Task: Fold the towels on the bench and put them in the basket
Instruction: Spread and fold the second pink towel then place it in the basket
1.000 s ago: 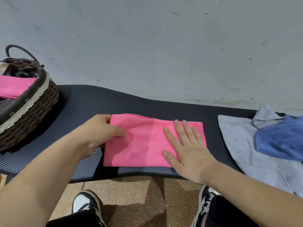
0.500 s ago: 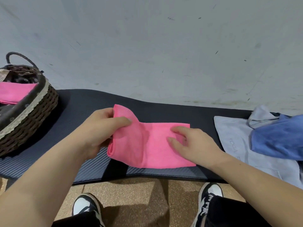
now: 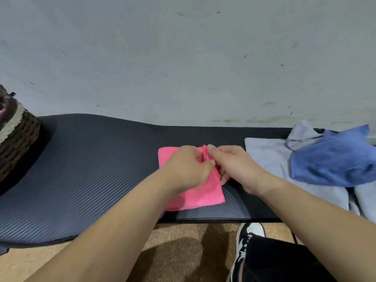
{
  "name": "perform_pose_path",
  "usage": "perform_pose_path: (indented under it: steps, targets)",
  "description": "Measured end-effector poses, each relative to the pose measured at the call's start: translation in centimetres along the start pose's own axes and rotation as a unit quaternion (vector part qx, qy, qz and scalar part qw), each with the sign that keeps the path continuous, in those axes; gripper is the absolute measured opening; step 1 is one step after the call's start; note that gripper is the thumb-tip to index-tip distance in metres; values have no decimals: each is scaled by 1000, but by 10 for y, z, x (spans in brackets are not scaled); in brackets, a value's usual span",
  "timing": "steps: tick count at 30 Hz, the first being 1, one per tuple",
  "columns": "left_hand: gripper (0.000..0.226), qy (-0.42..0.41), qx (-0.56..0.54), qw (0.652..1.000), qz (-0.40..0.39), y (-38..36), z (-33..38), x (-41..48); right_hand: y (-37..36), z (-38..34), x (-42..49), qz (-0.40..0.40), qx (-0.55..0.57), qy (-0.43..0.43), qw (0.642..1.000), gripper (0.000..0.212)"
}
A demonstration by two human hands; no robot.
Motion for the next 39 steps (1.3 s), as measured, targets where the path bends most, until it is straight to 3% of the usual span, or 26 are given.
perform_pose_path:
  steps: [4, 7, 9, 13, 16, 18, 21, 23, 25, 27, 30, 32, 34, 37, 39]
  targets:
    - [9, -14, 11, 999, 40, 26, -5, -7, -1, -1, -1, 8, -8, 7, 1000, 37]
    - [22, -54, 230, 962, 135, 69, -7, -18, 2, 1, 1, 35, -46, 2, 998, 31]
    - [35, -13, 294, 944, 152, 87, -14, -24, 3, 0, 0, 53, -53, 2, 997, 31]
    - [58, 70, 171, 976, 115, 91, -35, -27, -6, 0, -1, 29, 25, -30, 999, 28]
    - [44, 71, 63, 990, 104, 85, -39, -27, -9, 1, 0, 16, 19, -59, 998, 26]
    - [37, 66, 69, 991, 97, 79, -41, -26, -3, -2, 3, 51, -43, -45, 997, 30]
    - [33, 70, 69, 990, 101, 76, -48, -22, 11, -14, 4, 134, -255, 5, 958, 42]
    - [29, 86, -5, 991, 101, 78, -52, -19, 16, -31, -2, 177, -347, 76, 918, 49]
    - [24, 112, -99, 985, 91, 76, -54, -19, 8, -45, -11, 151, -358, 186, 903, 51]
    - [22, 135, -147, 977, 79, 74, -56, -21, -10, -45, -18, 59, -390, 230, 890, 63]
    - [25, 141, -157, 974, 79, 75, -55, -24, -26, -28, -20, -42, -447, 185, 874, 92]
    - [27, 125, -146, 977, 89, 77, -51, -26, -29, -27, -21, -33, -465, 184, 865, 98]
    - [25, 85, -115, 983, 116, 80, -43, -28, -37, -34, -25, 4, -506, 205, 838, 95]
    - [31, -8, 14, 986, 168, 81, -25, -32, -57, -49, -33, 72, -559, 234, 792, 73]
    - [37, -44, 79, 980, 178, 73, -15, -35, -57, -58, -31, 88, -547, 233, 799, 60]
Point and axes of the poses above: each hand's wrist, its own x-axis towards the middle knuckle, its own y-axis out of the back of the hand, z = x × y, the point moved 7 cm from there along x, towards the middle knuckle, and after that the axes turned 12 degrees about -x, right-handed, at the moved point
